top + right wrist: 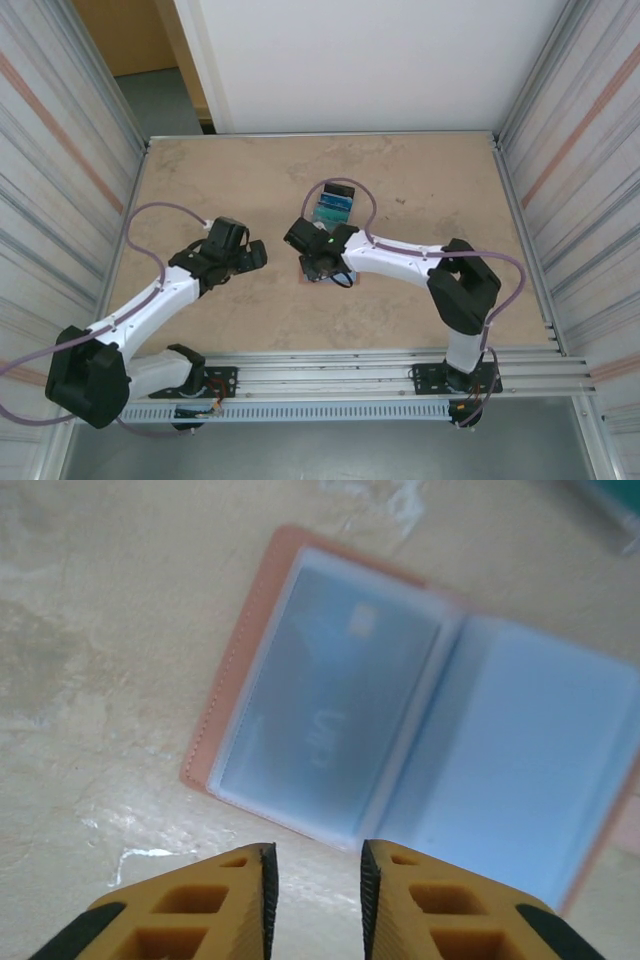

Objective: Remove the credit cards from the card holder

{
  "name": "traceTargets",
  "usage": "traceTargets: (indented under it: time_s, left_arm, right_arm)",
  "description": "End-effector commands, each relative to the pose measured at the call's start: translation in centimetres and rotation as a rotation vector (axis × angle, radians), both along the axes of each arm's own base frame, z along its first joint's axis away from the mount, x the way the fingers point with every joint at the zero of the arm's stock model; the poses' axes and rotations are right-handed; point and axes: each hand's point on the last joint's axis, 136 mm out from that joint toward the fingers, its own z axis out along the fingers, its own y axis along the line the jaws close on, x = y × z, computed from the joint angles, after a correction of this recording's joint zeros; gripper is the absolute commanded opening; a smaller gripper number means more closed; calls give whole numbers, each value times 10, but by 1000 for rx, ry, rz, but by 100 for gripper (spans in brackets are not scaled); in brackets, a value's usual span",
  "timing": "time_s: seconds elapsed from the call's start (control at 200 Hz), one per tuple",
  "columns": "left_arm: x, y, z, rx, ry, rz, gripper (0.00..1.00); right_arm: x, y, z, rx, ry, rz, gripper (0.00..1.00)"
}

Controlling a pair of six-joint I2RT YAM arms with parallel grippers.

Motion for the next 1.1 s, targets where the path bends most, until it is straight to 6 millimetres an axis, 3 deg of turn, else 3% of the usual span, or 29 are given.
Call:
traceTargets:
  time_s: [0.0, 0.22, 0.431, 0.867, 0.987, 1.097]
  left_arm:
    - [0, 3, 3, -21, -21, 21, 99]
    - [-2, 6, -2, -13, -8, 27, 99]
    - [-1, 4, -5, -22, 3, 27, 99]
    - [0, 0, -6, -29, 10, 14, 99]
    - [0, -2, -5, -39, 11, 9, 99]
    - [0, -3, -5, -49, 9, 5, 99]
  right_arm:
    - [2, 15, -8, 48, 41, -48, 33]
    - [13, 26, -24, 56, 77, -38, 46]
    - [19, 23, -38, 57, 109, -51, 48]
    - [-1, 16, -68, -5, 186, -32, 55]
    - [-4, 8, -70, -26, 189, -31, 51]
    - [-4, 1, -70, -30, 189, -33, 40]
